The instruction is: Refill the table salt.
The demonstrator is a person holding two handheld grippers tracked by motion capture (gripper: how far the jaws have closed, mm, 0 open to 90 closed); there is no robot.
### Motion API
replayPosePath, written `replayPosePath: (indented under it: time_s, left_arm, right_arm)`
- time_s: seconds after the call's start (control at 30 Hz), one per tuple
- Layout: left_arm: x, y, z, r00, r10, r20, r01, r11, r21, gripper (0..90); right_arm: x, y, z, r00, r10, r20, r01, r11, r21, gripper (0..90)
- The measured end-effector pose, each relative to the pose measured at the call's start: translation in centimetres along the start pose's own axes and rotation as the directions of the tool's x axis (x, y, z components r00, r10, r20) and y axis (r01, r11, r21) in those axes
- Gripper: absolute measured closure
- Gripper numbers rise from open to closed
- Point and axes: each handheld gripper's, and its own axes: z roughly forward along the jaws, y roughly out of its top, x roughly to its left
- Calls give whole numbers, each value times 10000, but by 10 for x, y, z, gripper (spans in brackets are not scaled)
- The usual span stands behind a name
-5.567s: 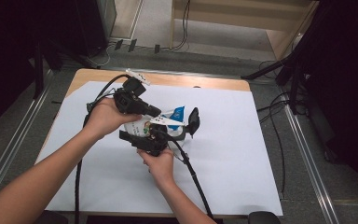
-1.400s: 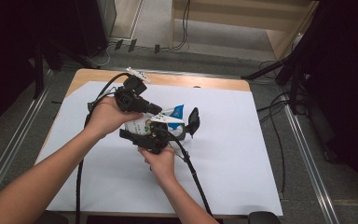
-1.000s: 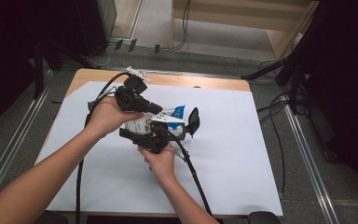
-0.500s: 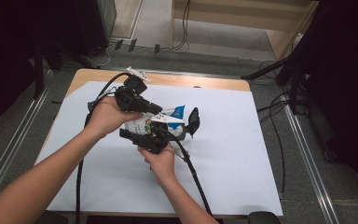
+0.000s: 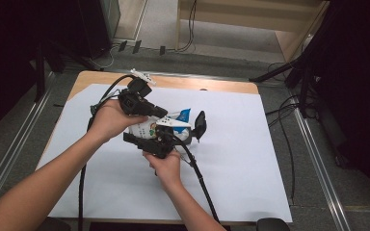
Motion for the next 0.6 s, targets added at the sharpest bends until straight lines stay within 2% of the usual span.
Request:
replayPosePath:
  time_s: [0.13,0.27,0.43,0.6]
  left_arm:
    - [1,-2,0,10000,-3,61,3,10000,-20,899]
    - [3,-7,0,9998,-102,148,104,9999,-132,900]
    - [5,-13,-1,9997,-155,177,156,9998,-76,900]
    - [6,-15,-2,9995,-198,237,200,9997,-109,899]
  right_arm:
    - [0,-1,0,9996,-152,226,149,9998,138,647]
    - [1,-3,1,9968,-487,635,453,9975,540,649]
    - [1,-7,3,9909,-879,1015,770,9913,1063,653]
    - [2,-9,4,9836,-1252,1297,1075,9849,1355,657]
